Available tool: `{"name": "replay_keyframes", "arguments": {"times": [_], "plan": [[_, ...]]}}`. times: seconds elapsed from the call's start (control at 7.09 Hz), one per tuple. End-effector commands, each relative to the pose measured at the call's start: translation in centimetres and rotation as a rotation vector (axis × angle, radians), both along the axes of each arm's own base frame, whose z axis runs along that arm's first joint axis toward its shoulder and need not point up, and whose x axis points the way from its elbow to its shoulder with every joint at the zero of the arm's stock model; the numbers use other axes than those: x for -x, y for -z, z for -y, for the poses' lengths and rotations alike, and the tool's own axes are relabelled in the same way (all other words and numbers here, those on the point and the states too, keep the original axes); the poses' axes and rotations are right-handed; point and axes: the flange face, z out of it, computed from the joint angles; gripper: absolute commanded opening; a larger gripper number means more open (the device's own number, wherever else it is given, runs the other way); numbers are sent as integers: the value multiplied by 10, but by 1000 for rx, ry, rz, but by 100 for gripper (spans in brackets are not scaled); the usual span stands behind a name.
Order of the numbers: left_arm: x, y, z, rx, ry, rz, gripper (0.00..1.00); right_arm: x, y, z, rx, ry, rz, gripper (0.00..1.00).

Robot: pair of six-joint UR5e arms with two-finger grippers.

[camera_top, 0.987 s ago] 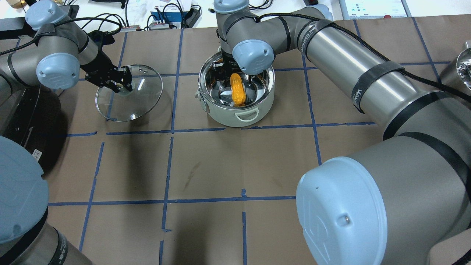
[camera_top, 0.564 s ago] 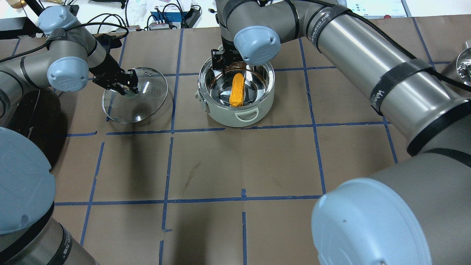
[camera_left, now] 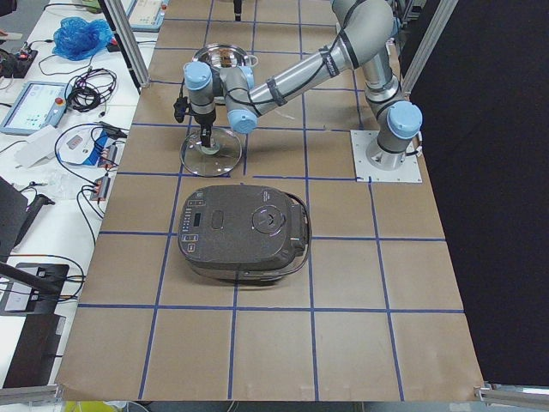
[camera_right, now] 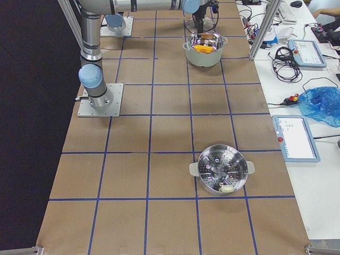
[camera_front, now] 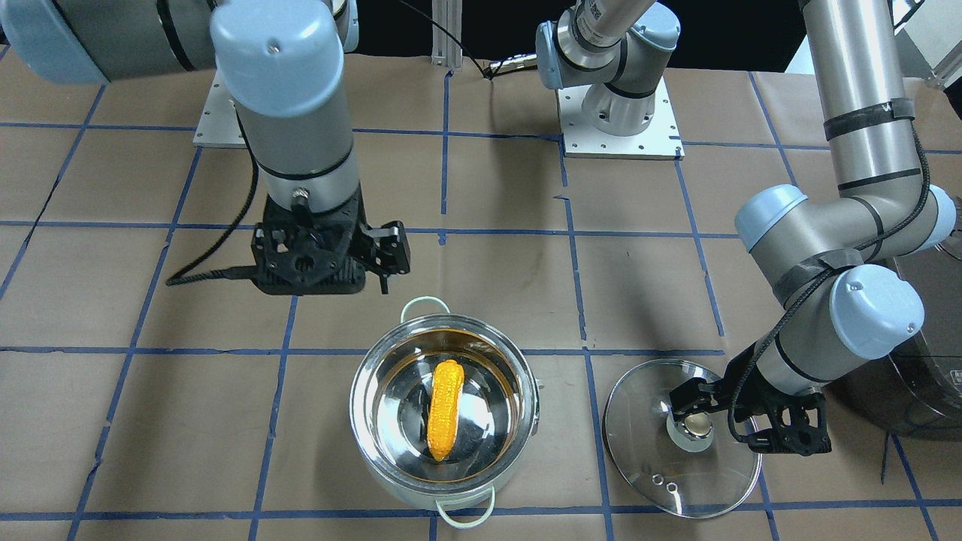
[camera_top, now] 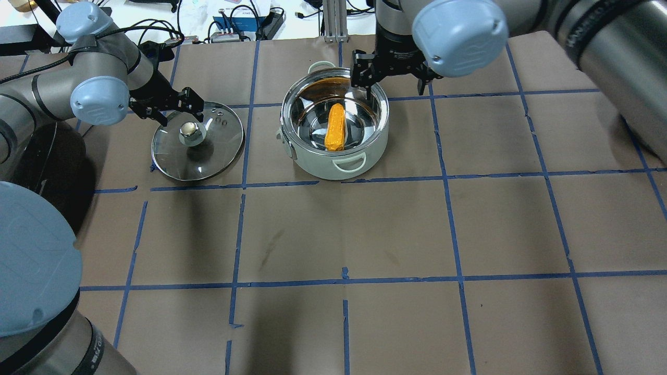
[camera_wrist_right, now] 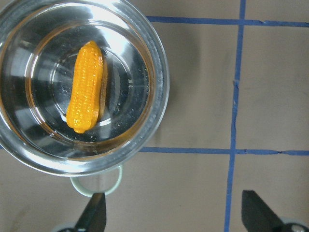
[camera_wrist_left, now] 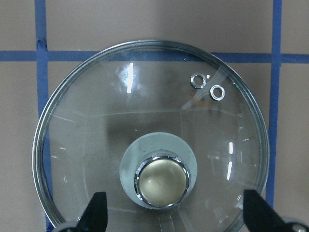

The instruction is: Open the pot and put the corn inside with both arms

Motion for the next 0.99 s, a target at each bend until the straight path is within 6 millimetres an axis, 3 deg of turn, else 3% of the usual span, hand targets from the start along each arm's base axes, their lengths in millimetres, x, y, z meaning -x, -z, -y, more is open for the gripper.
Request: {"name": "replay_keyframes", "arguments": {"times": [0.0, 0.28, 0.42, 0.56, 0.71, 0.85], "plan": [[17, -84, -38, -35, -21, 10, 100, 69, -26, -36, 8, 11, -9, 98], [48, -183, -106, -126, -36, 27, 100, 89, -43, -41, 0, 11, -17, 97], [74, -218, -121, -129, -14, 29, 100, 90, -46, -40, 2, 12, -17, 98], [112, -232, -128, -108, 26, 38, 100, 91, -51, -40, 3, 13, -17, 99], [156, -228, -141, -120, 22, 41, 100, 90, -57, -36, 15, 13, -15, 100], [180, -211, -140, -137, 56, 44, 100, 92, -57, -37, -1, 16, -16, 100]]}}
